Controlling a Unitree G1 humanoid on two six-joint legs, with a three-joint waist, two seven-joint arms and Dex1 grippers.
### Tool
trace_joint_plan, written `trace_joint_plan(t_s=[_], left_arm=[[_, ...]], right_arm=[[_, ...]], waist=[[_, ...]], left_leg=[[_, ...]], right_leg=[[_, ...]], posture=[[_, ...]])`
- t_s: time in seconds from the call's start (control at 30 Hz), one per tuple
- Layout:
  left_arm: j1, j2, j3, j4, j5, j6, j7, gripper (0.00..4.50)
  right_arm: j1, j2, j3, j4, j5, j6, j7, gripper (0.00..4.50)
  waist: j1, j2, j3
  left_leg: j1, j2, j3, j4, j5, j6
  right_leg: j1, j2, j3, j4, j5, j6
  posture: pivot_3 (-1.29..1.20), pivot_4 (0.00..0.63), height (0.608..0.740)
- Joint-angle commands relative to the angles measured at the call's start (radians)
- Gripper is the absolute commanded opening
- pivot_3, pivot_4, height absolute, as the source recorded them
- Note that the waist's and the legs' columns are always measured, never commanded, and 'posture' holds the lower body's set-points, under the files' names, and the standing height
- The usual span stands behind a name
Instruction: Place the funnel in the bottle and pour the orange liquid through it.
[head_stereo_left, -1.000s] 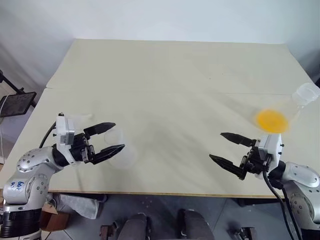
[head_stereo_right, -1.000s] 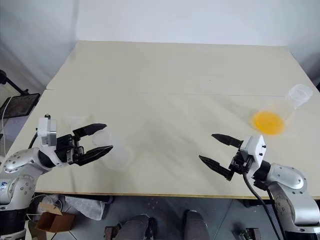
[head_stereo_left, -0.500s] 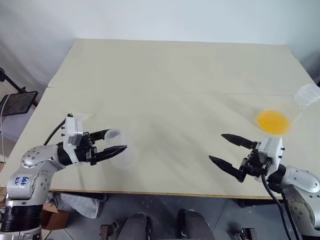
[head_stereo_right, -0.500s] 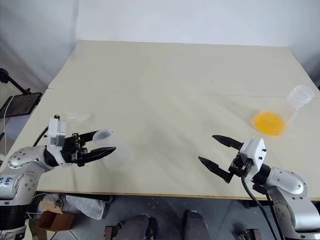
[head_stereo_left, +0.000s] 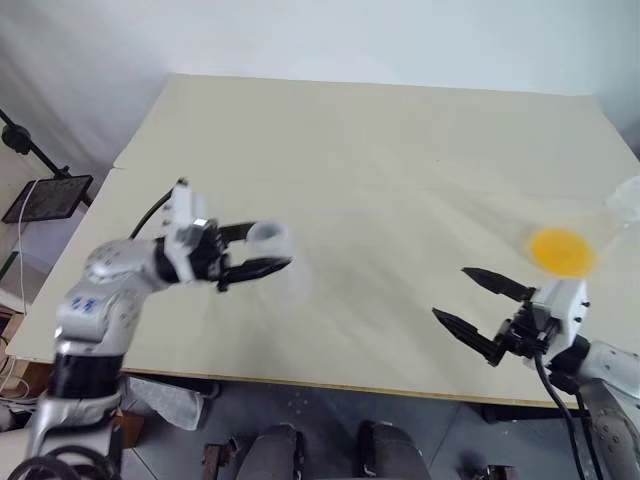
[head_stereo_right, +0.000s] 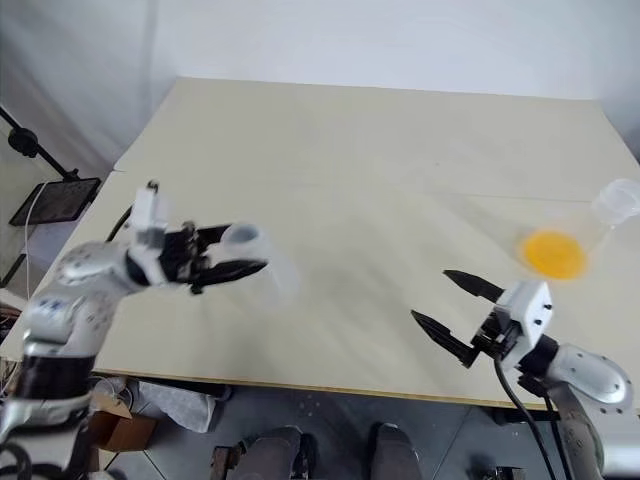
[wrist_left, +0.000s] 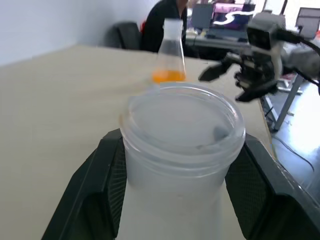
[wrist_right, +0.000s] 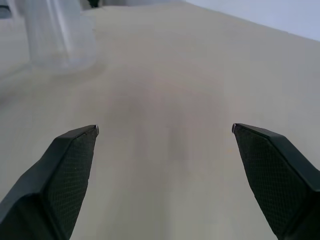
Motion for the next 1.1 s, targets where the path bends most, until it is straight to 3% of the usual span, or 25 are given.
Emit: trace_joint_plan(t_s=[0.03,0.23,0.4,0.6,0.8,0.83,0.97,1.1], left_arm=[[-0.139,-0.103,-0.114,0.152,0.101,-0.08,-0.028,2.4],[-0.336,-0.284,-0.208,0.519,0.28,-0.336,-0.04,2.4],[-0.43,-0.379,-0.2,0.763,0.365,-0.541,-0.014,2.4],[-0.49,-0.439,-0.139,0.922,0.359,-0.616,-0.016,2.4],[-0.493,-0.453,-0.113,0.96,0.352,-0.564,-0.071,2.4],[-0.488,-0.453,-0.107,0.953,0.347,-0.546,-0.077,3.13],[-0.456,-0.441,-0.094,0.9,0.335,-0.501,-0.118,4.31],[-0.418,-0.416,-0.064,0.842,0.318,-0.466,-0.129,4.47]], right_arm=[[0.104,0.046,-0.103,-0.082,0.003,-0.048,-0.044,4.5],[0.3,0.167,-0.199,-0.202,-0.012,-0.097,-0.135,4.5],[0.464,0.307,-0.208,-0.298,-0.044,-0.158,-0.197,4.5],[0.494,0.353,-0.167,-0.328,-0.078,-0.189,-0.235,4.5],[0.459,0.325,-0.158,-0.32,-0.077,-0.182,-0.249,4.5],[0.451,0.318,-0.158,-0.317,-0.074,-0.18,-0.248,4.5],[0.411,0.283,-0.147,-0.304,-0.065,-0.166,-0.243,4.5],[0.365,0.25,-0.127,-0.284,-0.061,-0.152,-0.237,4.5]], waist=[[0.003,0.0,0.0],[-0.001,0.0,0.0],[-0.002,0.0,0.0],[-0.015,-0.002,0.001],[-0.02,-0.002,0.001],[-0.019,-0.002,0.001],[-0.02,-0.002,0.001],[-0.021,-0.002,0.001]], left_leg=[[0.0,0.0,0.001,0.0,0.0,0.0],[0.0,0.001,0.008,-0.001,0.001,0.001],[0.001,0.002,0.012,-0.002,0.001,0.001],[0.0,0.002,0.014,-0.001,0.0,0.003],[0.0,0.002,0.013,-0.001,0.0,0.003],[0.0,0.002,0.013,-0.001,0.0,0.003],[0.0,0.002,0.013,-0.001,0.0,0.003],[0.0,0.002,0.012,-0.001,0.0,0.003]], right_leg=[[0.0,0.001,-0.001,0.0,0.0,0.0],[-0.001,0.002,-0.002,-0.002,0.0,0.001],[-0.002,0.004,0.001,-0.004,0.0,0.001],[-0.003,0.003,0.001,-0.005,0.0,0.001],[-0.003,0.002,0.001,-0.004,0.0,0.001],[-0.003,0.002,0.001,-0.004,0.0,0.001],[-0.003,0.002,0.001,-0.004,0.0,0.001],[-0.003,0.002,0.001,-0.003,0.0,0.001]], posture=[[0.0,0.15,0.74],[0.0,0.15,0.74],[0.0,0.15,0.74],[0.0,0.15,0.74],[0.0,0.15,0.74],[0.0,0.15,0.74],[0.0,0.15,0.74],[0.0,0.15,0.74]])
